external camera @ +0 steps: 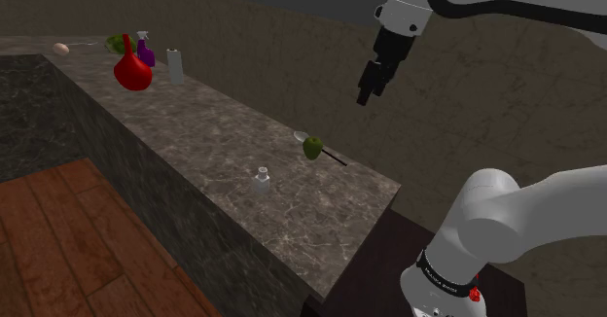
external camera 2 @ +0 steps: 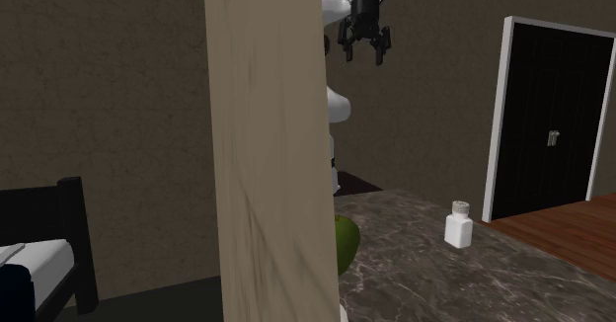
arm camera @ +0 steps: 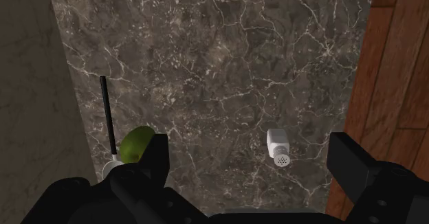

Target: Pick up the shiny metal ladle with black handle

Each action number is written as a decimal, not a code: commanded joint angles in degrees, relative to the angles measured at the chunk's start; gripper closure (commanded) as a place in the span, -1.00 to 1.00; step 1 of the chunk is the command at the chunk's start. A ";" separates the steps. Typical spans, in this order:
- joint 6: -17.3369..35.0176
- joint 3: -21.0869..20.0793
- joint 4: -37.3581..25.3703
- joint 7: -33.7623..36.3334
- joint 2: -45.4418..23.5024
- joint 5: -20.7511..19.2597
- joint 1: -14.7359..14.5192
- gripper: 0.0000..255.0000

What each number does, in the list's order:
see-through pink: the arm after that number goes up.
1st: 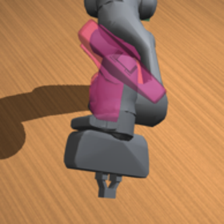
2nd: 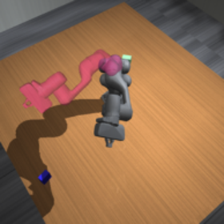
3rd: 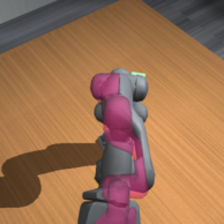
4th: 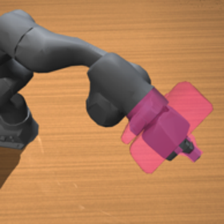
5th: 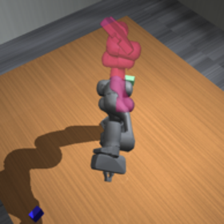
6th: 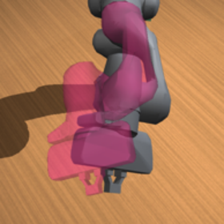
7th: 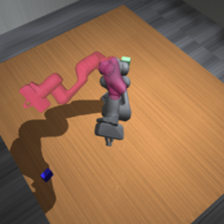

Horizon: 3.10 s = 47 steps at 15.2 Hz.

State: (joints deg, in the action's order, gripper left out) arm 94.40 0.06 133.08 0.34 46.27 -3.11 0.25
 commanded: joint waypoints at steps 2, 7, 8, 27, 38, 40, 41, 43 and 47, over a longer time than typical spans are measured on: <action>1.67 0.77 0.77 -0.69 -0.90 -0.39 0.23 -1.00; 10.09 4.65 3.52 -4.10 -6.55 -2.10 1.31 -1.00; 11.77 5.42 3.84 -4.78 -7.90 -2.37 1.51 -1.00; 38.42 18.54 -4.79 -21.74 -44.05 3.54 3.08 -1.00; 43.36 17.98 -22.43 -34.22 -69.21 16.22 8.88 -1.00; 43.30 17.27 -26.66 -35.68 -73.77 17.83 10.46 -1.00; 43.18 16.91 -28.91 -36.30 -76.06 18.53 11.26 -1.00; 42.97 16.24 -31.65 -36.81 -78.70 19.04 12.41 -1.00; 45.19 14.65 -31.50 -36.92 -80.58 19.05 13.70 -1.00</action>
State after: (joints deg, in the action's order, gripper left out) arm 150.37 14.88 101.34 -36.53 -32.40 16.01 13.27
